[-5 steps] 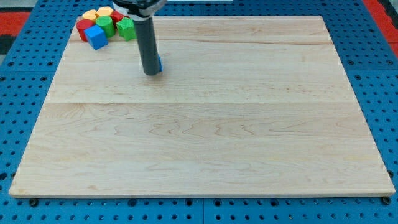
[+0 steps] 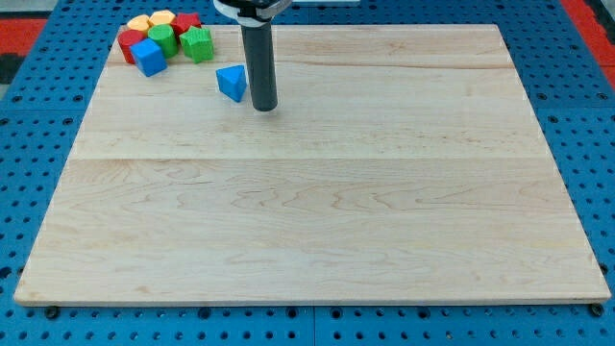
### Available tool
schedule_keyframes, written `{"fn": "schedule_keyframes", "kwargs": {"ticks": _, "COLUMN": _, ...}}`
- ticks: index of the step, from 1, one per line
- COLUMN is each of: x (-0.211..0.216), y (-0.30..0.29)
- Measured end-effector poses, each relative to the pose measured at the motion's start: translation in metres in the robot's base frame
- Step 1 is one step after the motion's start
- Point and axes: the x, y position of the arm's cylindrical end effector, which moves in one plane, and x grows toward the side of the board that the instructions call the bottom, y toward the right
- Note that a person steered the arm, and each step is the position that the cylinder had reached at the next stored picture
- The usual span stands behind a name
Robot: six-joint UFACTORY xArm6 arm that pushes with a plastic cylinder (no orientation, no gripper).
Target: Move the blue triangle closer to the blue cube
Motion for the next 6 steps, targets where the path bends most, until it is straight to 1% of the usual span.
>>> {"fn": "schedule_keyframes", "kwargs": {"ticks": 2, "x": -0.042, "y": -0.045}}
{"fn": "schedule_keyframes", "kwargs": {"ticks": 4, "x": -0.074, "y": -0.1}}
{"fn": "schedule_keyframes", "kwargs": {"ticks": 6, "x": -0.078, "y": -0.101}}
